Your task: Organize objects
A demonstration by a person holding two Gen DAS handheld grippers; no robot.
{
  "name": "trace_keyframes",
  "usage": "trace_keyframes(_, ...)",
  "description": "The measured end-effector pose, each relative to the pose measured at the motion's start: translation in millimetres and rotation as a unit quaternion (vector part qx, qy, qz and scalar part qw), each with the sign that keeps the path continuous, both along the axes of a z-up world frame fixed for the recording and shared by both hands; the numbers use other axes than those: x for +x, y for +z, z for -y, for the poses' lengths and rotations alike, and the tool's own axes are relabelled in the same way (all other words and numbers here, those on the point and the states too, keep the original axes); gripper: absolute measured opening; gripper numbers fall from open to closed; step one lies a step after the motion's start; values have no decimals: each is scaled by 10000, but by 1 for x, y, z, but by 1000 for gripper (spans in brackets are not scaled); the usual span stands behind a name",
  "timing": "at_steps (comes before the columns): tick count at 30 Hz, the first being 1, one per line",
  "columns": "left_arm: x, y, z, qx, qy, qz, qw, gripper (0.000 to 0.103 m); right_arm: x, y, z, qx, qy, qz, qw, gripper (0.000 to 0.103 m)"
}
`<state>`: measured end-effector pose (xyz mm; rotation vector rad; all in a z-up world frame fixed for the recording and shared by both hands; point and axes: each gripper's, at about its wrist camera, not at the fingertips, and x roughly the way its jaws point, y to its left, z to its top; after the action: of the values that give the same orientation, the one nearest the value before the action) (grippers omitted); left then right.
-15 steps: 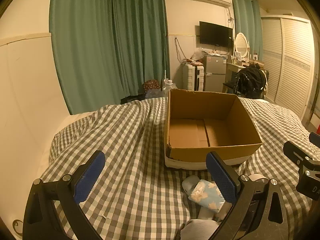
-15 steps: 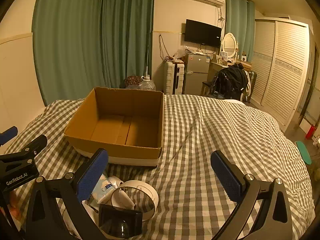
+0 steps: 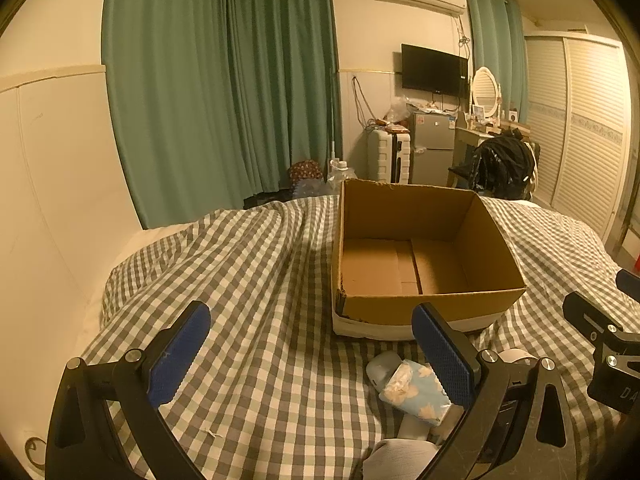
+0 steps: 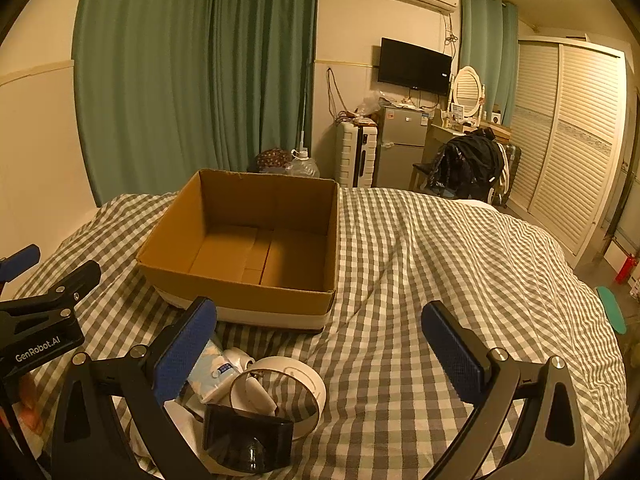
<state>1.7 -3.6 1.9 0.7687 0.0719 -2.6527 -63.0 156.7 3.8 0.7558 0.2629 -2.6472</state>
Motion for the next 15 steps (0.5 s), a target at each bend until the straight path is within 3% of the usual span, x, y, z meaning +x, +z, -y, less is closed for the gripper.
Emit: trace_keyframes(15, -2, -1, -1, 28, -27, 11, 10000, 103, 0, 0, 2, -43, -6, 44, 10000, 103)
